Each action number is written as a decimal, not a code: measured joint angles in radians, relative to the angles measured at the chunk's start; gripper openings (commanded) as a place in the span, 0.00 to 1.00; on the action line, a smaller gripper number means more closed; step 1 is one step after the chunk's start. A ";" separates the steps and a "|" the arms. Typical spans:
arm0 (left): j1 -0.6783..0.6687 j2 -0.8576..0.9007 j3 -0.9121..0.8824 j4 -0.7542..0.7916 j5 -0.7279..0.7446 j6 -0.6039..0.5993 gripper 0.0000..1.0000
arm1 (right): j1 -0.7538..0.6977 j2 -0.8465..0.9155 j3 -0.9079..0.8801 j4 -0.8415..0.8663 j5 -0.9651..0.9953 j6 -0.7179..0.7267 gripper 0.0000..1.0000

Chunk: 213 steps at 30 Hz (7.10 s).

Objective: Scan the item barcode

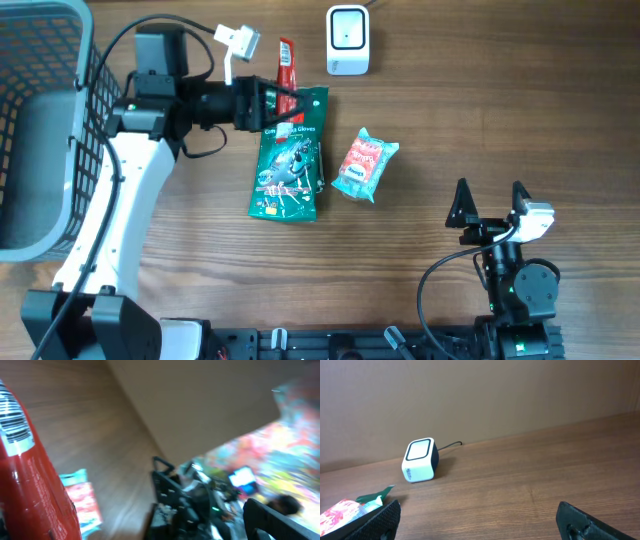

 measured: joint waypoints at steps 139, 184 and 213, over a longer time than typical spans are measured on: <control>0.134 -0.002 -0.112 -0.233 -1.081 -0.100 1.00 | 0.712 1.718 1.118 -0.193 -0.381 0.247 0.62; -0.057 -0.002 -0.142 -0.260 -1.511 0.099 1.00 | 0.092 1.584 1.554 -1.088 -0.141 -0.020 1.00; -0.044 -0.002 -0.143 -0.290 -1.518 0.098 1.00 | 0.092 1.584 1.554 -1.008 -0.138 -0.020 1.00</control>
